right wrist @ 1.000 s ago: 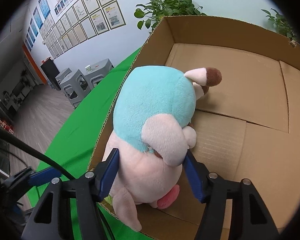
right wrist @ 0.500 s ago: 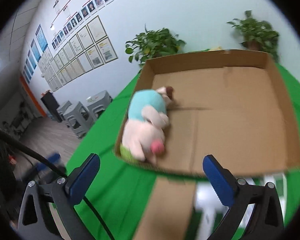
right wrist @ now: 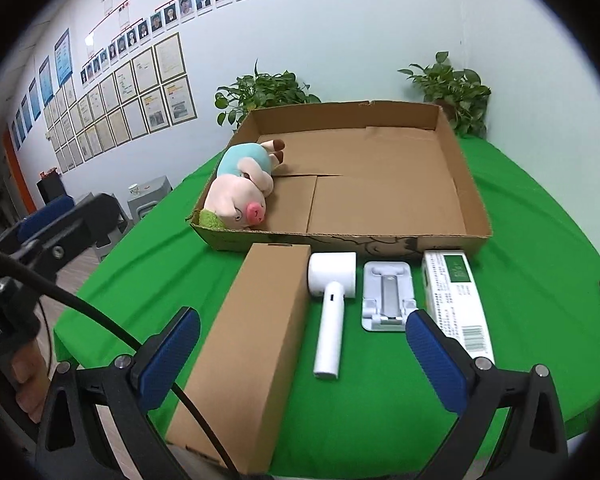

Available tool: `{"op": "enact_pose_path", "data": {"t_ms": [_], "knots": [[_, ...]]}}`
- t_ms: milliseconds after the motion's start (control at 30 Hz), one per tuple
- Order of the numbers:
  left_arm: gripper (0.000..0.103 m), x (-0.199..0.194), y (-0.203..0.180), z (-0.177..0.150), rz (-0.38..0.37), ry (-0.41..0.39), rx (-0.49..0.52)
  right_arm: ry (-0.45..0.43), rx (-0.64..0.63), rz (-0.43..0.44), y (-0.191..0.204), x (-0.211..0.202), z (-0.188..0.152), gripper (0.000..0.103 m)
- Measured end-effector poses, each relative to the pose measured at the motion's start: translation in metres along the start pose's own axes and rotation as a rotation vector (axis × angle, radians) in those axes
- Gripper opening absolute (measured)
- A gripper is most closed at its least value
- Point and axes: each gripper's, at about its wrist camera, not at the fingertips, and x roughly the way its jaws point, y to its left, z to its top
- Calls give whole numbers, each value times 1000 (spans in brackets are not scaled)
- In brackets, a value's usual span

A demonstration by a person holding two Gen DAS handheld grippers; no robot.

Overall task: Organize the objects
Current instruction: 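Withdraw both tools from the tray toward the long brown box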

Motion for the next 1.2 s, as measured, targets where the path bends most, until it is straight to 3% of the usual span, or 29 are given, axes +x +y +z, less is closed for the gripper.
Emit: {"op": "enact_pose_path", "data": {"t_ms": [633, 900, 1200], "knots": [[102, 77, 25, -36, -137, 189, -122, 75, -7, -26, -13, 51, -16, 102], [102, 110, 26, -40, -191, 249, -131, 104, 18, 15, -24, 63, -19, 102], [101, 129, 38, -49, -272, 313, -218, 117, 5, 96, -27, 61, -28, 102]]}}
